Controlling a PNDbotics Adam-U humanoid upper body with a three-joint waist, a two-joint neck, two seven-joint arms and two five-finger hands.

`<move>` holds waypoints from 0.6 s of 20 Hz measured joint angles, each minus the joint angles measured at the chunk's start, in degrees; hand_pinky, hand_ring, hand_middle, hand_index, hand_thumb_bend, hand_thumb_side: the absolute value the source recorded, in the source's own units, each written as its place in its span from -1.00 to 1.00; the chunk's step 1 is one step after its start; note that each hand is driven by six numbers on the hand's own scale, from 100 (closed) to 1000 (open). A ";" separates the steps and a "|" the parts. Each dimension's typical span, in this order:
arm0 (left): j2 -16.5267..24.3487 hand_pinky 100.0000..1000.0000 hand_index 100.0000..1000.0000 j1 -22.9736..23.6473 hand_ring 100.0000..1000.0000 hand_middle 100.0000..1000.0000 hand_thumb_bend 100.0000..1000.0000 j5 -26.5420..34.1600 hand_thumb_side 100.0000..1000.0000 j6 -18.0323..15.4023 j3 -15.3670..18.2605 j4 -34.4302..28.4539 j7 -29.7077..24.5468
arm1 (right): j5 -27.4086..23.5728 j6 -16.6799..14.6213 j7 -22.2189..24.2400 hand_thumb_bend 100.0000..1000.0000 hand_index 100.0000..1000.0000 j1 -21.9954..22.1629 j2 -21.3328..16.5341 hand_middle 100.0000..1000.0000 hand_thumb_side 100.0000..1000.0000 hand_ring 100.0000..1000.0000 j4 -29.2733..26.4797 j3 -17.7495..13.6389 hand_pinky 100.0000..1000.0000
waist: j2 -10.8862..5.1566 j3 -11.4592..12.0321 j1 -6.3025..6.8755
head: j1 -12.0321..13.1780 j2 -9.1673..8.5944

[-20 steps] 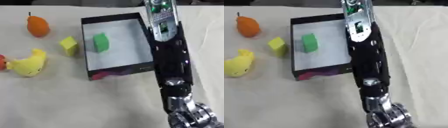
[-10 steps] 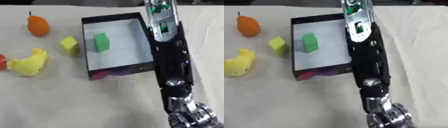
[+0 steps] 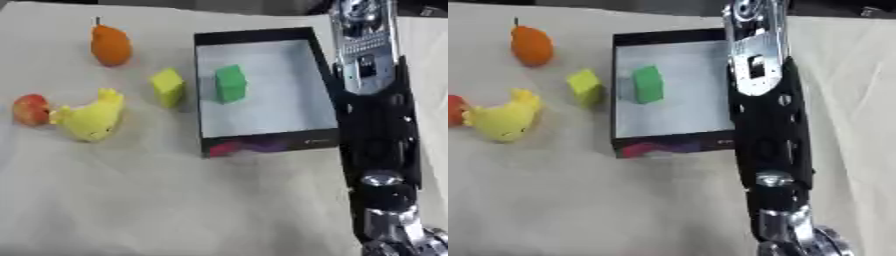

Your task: Pick up objects on the table and place them in the box.

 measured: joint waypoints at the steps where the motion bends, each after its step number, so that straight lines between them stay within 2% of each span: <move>1: 0.01 0.31 0.62 0.00 0.47 0.46 -0.23 -0.05 0.48 -0.04 0.00 0.00 0.01 | 0.00 0.00 0.00 -1.00 0.73 0.17 0.06 0.53 0.12 0.52 -0.11 0.00 0.74 | -0.01 -0.02 0.00 | 0.04 0.00; 6: 0.73 0.32 0.63 -0.42 0.49 0.48 -0.23 -1.52 0.44 -0.41 -0.18 -0.09 -0.26 | 0.00 -0.01 0.01 -1.00 0.73 0.45 0.40 0.53 0.12 0.52 -0.38 0.05 0.74 | -0.04 -0.05 0.00 | -0.08 0.00; 12: 5.36 0.38 0.72 -1.45 0.55 0.55 -0.14 -8.84 0.19 -2.07 -0.83 -0.34 -3.14 | 0.00 -0.01 0.03 -1.00 0.73 0.67 0.40 0.53 0.12 0.52 -0.45 0.25 0.74 | -0.07 -0.05 0.01 | -0.31 0.00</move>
